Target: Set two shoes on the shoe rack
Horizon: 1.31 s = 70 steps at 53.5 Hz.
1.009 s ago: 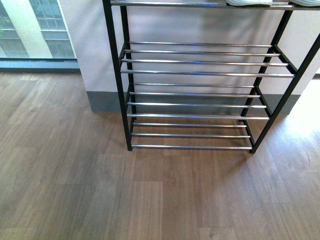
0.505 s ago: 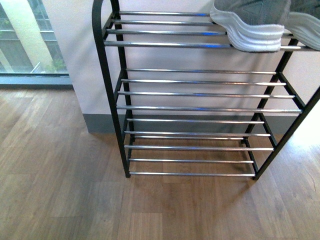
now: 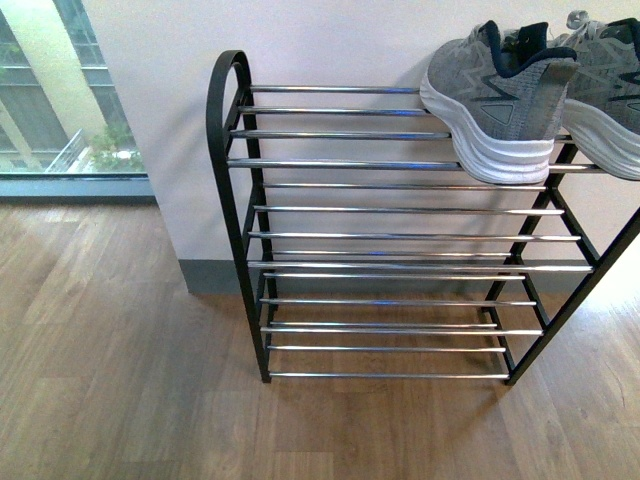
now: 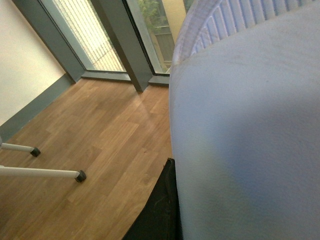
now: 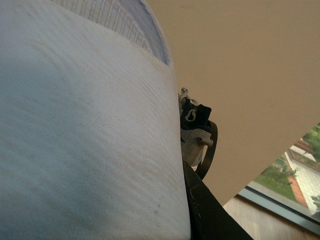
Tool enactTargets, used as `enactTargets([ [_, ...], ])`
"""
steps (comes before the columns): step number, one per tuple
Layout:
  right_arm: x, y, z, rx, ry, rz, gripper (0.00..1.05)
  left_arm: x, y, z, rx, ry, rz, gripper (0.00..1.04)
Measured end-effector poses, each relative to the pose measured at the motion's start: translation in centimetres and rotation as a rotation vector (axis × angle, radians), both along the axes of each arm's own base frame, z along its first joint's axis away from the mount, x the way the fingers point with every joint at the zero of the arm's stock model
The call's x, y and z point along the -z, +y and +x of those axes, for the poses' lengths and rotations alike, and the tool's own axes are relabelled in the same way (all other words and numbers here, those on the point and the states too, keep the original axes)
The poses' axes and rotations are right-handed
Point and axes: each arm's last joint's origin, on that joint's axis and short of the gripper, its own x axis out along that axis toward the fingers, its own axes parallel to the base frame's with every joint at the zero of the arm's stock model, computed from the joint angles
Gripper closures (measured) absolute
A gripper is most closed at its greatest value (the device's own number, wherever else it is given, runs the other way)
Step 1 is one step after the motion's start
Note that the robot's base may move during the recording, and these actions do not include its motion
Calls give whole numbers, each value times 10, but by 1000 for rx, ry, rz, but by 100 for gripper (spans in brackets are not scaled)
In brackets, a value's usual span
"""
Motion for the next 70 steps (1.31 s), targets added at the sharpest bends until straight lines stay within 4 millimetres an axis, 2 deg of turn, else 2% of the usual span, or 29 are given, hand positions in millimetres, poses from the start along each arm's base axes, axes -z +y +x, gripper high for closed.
enactTargets([
  [70,1,0,0,-7,0,0,103,0,0,0,-3,-1,1,103],
])
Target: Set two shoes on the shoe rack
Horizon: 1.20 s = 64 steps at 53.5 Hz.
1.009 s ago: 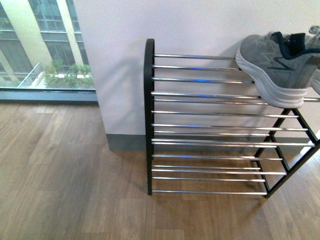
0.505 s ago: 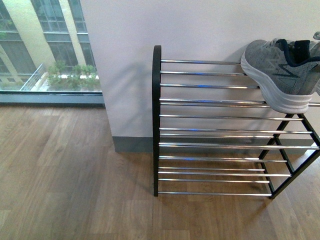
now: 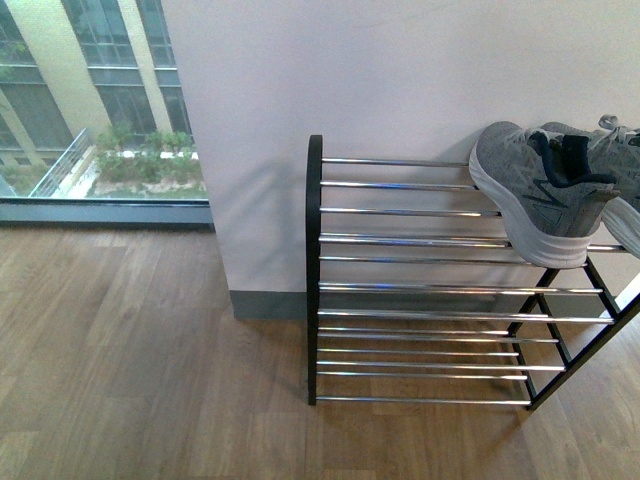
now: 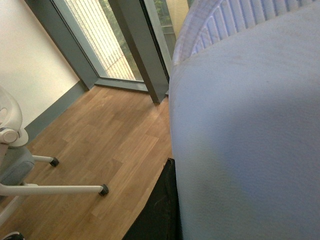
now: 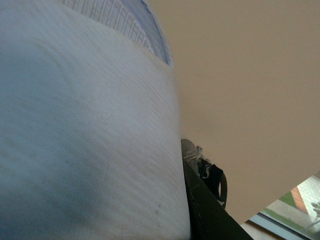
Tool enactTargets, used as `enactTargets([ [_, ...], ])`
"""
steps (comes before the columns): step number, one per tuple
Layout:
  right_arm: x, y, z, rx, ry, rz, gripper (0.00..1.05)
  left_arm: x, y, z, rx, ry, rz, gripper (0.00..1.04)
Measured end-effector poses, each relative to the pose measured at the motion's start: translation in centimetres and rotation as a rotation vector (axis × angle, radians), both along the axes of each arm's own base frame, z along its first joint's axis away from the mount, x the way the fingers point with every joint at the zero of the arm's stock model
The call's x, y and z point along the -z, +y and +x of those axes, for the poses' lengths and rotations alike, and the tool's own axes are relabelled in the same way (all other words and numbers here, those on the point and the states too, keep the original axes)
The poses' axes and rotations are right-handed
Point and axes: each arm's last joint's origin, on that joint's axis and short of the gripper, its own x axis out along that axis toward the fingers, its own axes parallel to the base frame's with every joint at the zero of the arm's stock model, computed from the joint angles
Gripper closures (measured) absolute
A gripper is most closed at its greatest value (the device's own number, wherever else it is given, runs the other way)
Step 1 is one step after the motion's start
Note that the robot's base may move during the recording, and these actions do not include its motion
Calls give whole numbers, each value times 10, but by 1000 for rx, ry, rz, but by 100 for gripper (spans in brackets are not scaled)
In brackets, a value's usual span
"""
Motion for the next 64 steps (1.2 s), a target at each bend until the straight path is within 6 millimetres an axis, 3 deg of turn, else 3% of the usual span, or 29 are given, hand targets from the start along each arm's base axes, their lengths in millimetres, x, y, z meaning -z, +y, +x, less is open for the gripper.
enactTargets([
  [9,0,4,3,-257,179,267,103,0,0,0,1,1,1,103],
  [24,-11,35,30,-275,295,454,103,0,0,0,0,1,0,103],
  [32,-14,73,68,-279,353,469,103,0,0,0,1,1,0,103],
  [38,-10,88,93,-253,393,461,103,0,0,0,1,0,0,103],
  [59,26,117,199,-16,481,435,103,0,0,0,1,0,0,103],
  [64,35,123,217,10,493,421,103,0,0,0,1,1,0,103],
])
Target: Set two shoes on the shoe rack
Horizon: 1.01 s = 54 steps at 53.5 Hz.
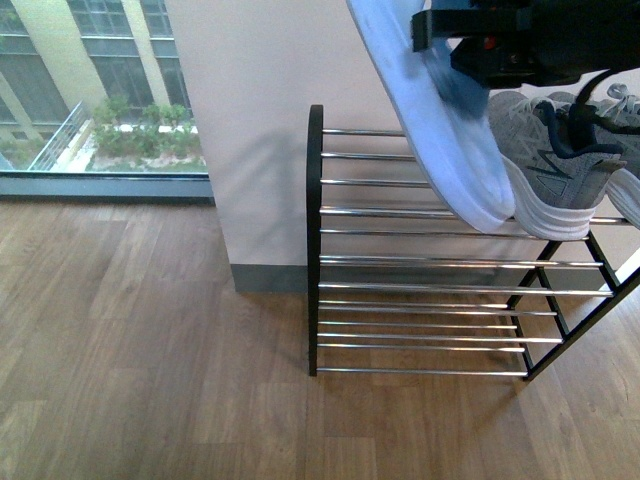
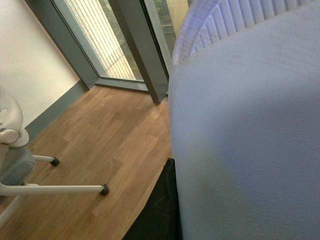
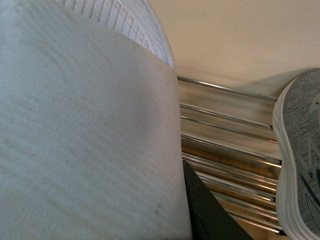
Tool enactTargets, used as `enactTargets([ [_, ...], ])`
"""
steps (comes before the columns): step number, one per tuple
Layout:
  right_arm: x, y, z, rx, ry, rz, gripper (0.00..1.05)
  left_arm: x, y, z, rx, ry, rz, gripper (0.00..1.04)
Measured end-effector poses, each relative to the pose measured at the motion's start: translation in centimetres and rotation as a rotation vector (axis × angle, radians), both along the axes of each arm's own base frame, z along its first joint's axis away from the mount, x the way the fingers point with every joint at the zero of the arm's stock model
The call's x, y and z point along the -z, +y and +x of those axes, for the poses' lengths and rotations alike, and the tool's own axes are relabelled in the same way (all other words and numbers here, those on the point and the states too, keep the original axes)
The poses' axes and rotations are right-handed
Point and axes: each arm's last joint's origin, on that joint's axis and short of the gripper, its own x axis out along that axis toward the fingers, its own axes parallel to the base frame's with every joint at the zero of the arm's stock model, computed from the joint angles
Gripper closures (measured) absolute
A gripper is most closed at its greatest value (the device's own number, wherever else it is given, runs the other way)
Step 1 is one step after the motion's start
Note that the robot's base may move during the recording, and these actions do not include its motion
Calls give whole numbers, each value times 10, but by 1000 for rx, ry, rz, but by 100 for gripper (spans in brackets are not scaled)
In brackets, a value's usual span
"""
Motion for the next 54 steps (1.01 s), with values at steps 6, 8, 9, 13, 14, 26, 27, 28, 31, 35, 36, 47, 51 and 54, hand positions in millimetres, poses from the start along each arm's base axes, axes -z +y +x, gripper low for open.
enactTargets([
  [6,11,5,23,43,17,-30,103,0,0,0,0,0,0,103],
  [8,15,6,30,58,21,-41,103,0,0,0,0,0,0,103],
  [9,16,6,33,66,23,-47,103,0,0,0,0,0,0,103],
  [13,24,8,49,106,31,-72,103,0,0,0,0,0,0,103],
  [14,26,8,52,115,31,-77,103,0,0,0,0,0,0,103],
  [26,60,4,88,229,63,-167,103,0,0,0,0,0,0,103],
  [27,65,2,92,240,67,-180,103,0,0,0,0,0,0,103],
  [28,68,1,94,245,66,-190,103,0,0,0,0,0,0,103],
  [31,78,-2,100,248,72,-218,103,0,0,0,0,0,0,103],
  [35,90,-3,105,227,76,-265,103,0,0,0,0,0,0,103],
  [36,93,-4,106,222,78,-278,103,0,0,0,0,0,0,103],
  [47,108,-12,119,227,86,-388,103,0,0,0,0,0,0,103],
  [51,112,-19,125,240,81,-427,103,0,0,0,0,0,0,103],
  [54,113,-22,128,243,81,-444,103,0,0,0,0,0,0,103],
])
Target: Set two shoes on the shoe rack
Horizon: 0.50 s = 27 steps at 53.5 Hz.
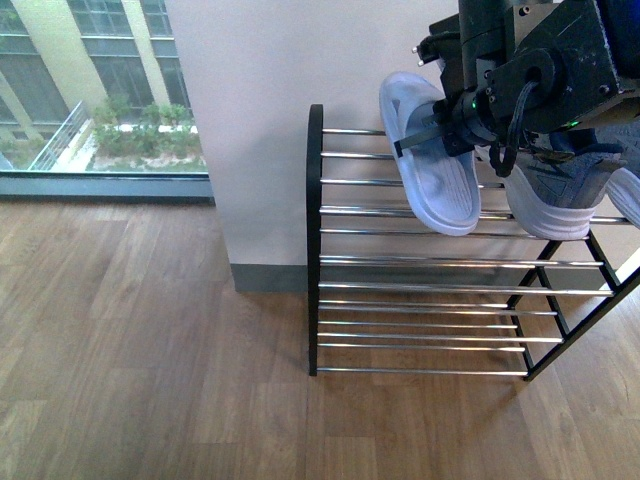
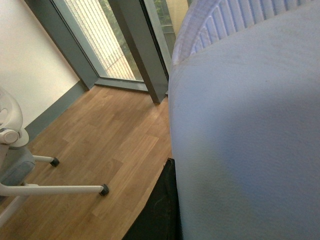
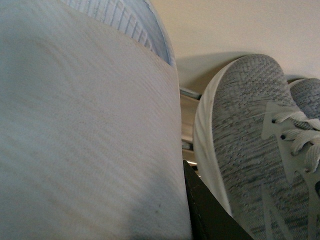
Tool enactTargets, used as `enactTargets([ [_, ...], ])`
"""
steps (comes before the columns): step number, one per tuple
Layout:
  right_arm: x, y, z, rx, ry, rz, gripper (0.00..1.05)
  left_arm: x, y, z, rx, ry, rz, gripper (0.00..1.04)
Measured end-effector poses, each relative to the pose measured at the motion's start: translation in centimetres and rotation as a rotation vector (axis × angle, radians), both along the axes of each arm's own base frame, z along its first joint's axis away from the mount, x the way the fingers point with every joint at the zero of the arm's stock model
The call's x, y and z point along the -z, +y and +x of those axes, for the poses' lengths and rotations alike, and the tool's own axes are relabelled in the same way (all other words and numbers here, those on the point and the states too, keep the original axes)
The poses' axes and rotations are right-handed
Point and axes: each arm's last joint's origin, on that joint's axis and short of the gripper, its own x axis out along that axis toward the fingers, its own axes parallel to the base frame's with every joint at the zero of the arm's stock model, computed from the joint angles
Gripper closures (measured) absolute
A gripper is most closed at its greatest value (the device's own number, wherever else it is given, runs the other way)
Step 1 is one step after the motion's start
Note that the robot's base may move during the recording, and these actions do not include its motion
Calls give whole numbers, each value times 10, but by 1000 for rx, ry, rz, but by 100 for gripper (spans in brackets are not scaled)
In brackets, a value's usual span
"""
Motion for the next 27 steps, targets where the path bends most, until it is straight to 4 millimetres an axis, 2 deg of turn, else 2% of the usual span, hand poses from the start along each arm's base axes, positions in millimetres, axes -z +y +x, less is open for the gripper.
enactTargets([
  [10,5,-9,11,4,14,-10,103,0,0,0,0,0,0,103],
  [19,7,-2,16,-48,-7,-9,103,0,0,0,0,0,0,103],
  [27,12,4,28,-86,-27,-96,103,0,0,0,0,0,0,103],
])
